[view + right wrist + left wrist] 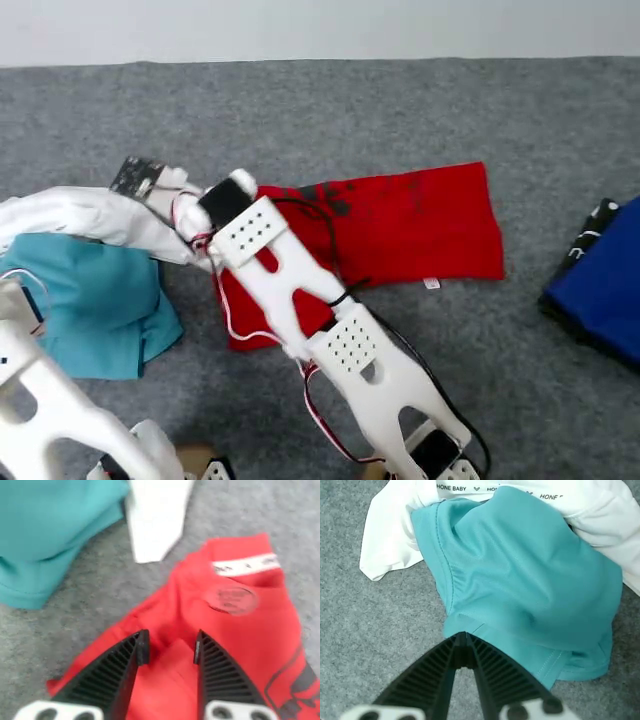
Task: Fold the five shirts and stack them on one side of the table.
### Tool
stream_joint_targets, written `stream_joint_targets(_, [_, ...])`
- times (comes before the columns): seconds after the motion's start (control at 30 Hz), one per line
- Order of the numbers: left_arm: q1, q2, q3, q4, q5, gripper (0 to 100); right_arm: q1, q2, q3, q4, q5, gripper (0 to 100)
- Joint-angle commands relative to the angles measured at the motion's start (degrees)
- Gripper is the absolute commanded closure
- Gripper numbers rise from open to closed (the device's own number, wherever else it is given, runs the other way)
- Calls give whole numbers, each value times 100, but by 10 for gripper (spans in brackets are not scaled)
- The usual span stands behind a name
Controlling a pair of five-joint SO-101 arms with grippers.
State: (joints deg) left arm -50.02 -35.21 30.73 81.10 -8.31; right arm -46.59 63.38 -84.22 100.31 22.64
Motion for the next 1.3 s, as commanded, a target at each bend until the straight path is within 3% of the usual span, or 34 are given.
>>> stream_joint_targets(0.0, [35, -149, -40, -70, 44, 998, 444, -637, -237, 233, 18, 835])
stream_joint_targets(0.33, [35, -149, -40, -97, 44, 998, 1349, -743, -185, 277, -343, 836])
stream_joint_targets(0.77, [185, -149, -22, -79, 53, 998, 1305, -2941, 3701, 242, -721, 836])
stream_joint_targets(1.0, [607, -149, -31, -62, 457, 998, 1156, -2791, 4193, 207, -1055, 837])
stream_joint_targets(1.27, [589, -149, -31, -62, 440, 998, 1156, -2290, 4176, -48, -1046, 837])
